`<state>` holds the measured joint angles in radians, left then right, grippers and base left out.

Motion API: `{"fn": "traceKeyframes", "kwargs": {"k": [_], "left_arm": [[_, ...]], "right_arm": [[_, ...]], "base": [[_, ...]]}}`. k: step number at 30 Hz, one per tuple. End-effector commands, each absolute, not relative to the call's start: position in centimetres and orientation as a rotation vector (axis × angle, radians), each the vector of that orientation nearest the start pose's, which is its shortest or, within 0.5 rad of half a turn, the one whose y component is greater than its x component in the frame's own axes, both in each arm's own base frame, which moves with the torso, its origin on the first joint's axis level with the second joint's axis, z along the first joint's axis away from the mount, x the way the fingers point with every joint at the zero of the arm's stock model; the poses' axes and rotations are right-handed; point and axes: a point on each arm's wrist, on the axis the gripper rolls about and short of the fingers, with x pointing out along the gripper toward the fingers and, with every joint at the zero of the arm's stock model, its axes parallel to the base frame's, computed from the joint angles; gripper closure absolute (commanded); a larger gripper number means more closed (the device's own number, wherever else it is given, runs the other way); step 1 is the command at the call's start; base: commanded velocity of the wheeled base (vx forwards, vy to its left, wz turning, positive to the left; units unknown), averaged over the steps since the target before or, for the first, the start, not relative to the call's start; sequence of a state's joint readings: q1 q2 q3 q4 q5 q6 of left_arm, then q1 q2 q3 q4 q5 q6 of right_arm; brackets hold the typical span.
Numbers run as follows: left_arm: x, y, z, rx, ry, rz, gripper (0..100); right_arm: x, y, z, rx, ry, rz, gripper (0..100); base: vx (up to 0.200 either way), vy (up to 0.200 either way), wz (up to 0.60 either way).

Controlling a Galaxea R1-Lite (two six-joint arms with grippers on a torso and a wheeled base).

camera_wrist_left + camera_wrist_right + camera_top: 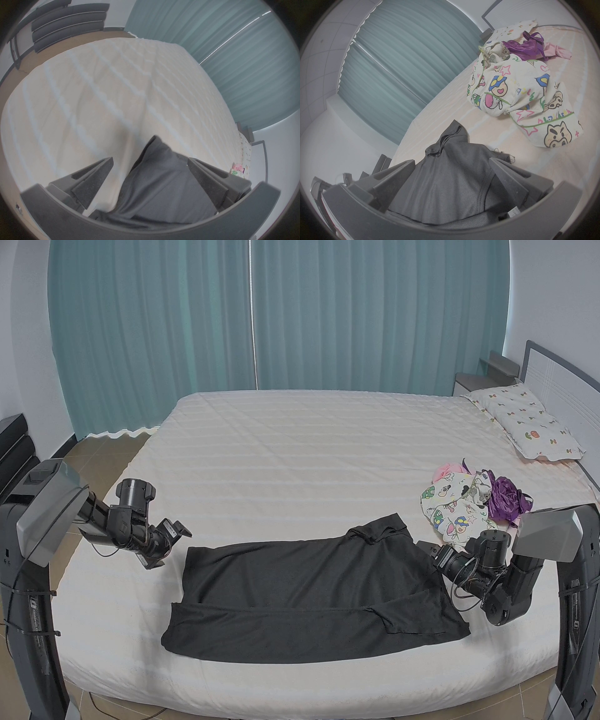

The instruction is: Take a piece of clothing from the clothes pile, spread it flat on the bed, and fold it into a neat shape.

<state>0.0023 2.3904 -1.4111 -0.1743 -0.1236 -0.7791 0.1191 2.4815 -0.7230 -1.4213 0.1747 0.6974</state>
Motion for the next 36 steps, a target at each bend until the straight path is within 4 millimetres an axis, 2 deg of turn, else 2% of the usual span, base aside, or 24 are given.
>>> {"fn": "traceKeyframes", "kwargs": {"k": [1,6,14,18,19,26,27,32,36], "left_arm": [[48.8,-1.0,-1.0,-0.777,0.764,0.162,0],[50.5,-1.1,-2.1,-0.777,0.724,0.142,0],[50.4,-1.6,-3.4,-0.705,0.750,0.124,0],[50.4,-1.5,-3.4,-0.705,0.751,0.128,0],[50.3,-1.6,-3.5,-0.704,0.756,0.129,0],[49.6,-1.6,-3.9,-0.704,0.783,0.137,0],[49.6,-1.6,-3.9,-0.704,0.783,0.137,100],[49.4,-1.6,-3.5,-0.711,0.783,0.139,100],[48.8,-1.5,-2.9,-0.713,0.747,0.128,100]], "right_arm": [[37.0,5.9,-3.3,0.634,0.455,0.192,0],[36.9,5.9,-3.3,0.584,0.490,0.187,0],[37.1,5.3,-3.0,0.494,0.475,0.192,0],[38.2,4.9,-2.5,0.492,0.458,0.185,0],[38.9,4.8,-1.9,0.493,0.444,0.181,0],[41.4,5.5,-1.4,0.492,0.460,0.184,0],[41.6,5.6,-1.6,0.489,0.466,0.184,0],[42.5,5.8,-1.4,0.463,0.487,0.181,0],[44.2,5.7,-1.1,0.440,0.483,0.177,0]], "base": [[0.000,0.000,0.00],[0.000,0.000,0.00],[0.000,0.000,0.00],[0.000,0.000,0.00],[0.000,0.000,0.00],[0.000,0.000,0.00],[0.000,0.000,0.00],[0.000,0.000,0.00],[0.000,0.000,0.00]]}}
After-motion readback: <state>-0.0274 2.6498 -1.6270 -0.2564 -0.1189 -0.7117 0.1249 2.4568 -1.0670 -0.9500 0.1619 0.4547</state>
